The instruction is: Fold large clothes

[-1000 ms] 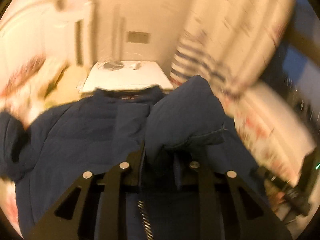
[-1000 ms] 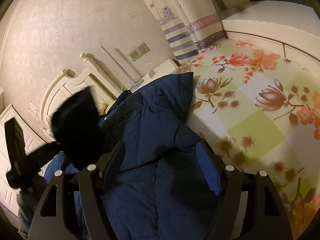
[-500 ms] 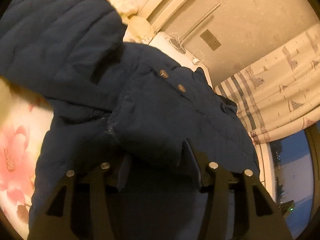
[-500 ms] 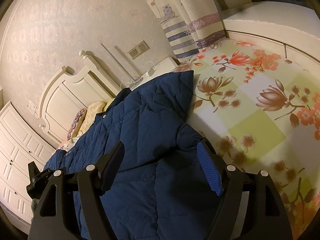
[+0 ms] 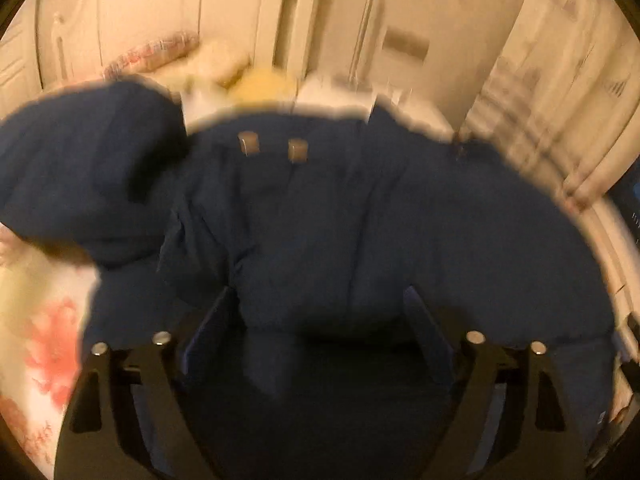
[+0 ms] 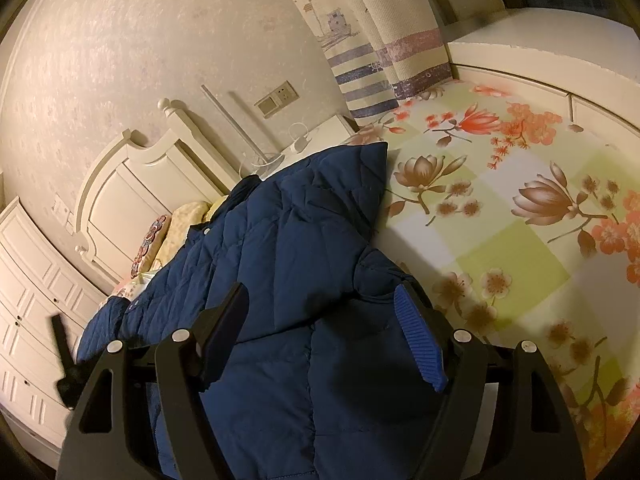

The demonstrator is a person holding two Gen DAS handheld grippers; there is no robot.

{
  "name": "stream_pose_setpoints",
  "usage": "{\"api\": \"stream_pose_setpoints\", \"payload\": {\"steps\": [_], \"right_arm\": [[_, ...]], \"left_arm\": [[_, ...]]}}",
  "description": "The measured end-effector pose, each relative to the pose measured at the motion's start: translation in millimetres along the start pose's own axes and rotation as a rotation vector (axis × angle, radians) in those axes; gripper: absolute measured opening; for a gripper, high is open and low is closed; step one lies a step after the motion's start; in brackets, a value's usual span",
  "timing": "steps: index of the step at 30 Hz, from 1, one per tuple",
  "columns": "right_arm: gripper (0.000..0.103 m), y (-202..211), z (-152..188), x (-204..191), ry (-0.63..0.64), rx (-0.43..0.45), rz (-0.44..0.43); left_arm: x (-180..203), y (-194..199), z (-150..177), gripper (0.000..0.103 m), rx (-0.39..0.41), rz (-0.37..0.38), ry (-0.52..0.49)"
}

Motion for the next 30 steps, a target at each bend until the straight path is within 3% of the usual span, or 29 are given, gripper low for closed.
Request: {"api": "stream_pose_setpoints", "payload": {"steps": [1, 5, 11, 13, 14, 18, 20, 22, 25, 30], "right_arm": [[0.073, 0.6, 0.1, -0.2, 0.001, 0.002, 0.008], [0.074, 12.1, -3.9, -7.5, 0.062, 0.069, 0.031], [0.074, 18.3, -2.5, -53.7, 0.315, 0.12, 0.08], [0.076, 9.2, -0.6, -74.0, 0.402, 0.094, 0.084], [0.083, 1.3, -0.9, -81.8, 0.435, 0.069, 0.098], [0.086, -51.9, -10.0, -103.4, 0.573, -0.065, 0.209], [0.088, -81.3, -9.8, -100.9, 0.572, -0.16, 0.225], [0.087, -111.8, -7.0, -67.8, 0.503, -0.279, 0.322], [0.084, -106.0, -21.0, -33.3, 0.35, -0.195, 0.382], [0.084, -91.9, -29.0, -26.1, 0.29, -0.132, 0.325]], "left_arm": [[4.8, 1.2, -0.4, 0.101, 0.002, 0.016, -0.02], [8.5, 1.7, 3.1, 0.101, 0.0, -0.008, -0.048], [3.0, 27.7, -6.7, 0.1, 0.151, 0.016, -0.004], [4.8, 30.0, -7.9, 0.1, 0.16, 0.01, -0.006], [6.9, 29.9, -8.1, 0.1, 0.156, 0.009, -0.009], [7.0, 31.6, -7.3, 0.101, 0.152, 0.011, -0.009], [6.9, 31.0, -6.6, 0.101, 0.148, 0.017, -0.006], [6.3, 28.7, -7.3, 0.101, 0.139, 0.021, 0.004], [4.0, 29.2, -5.5, 0.101, 0.138, 0.032, 0.013], [4.9, 29.0, -5.5, 0.101, 0.139, 0.036, 0.011]]}}
Point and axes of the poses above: each gripper's, at about its wrist camera, not at the fingertips, and y roughly against the way its jaws point, x to its right, z to its underside, the point moved 10 cm from there along -y, roughly the way its jaws point, and after that the axes turned 2 degrees about z, right-handed, at the moved point
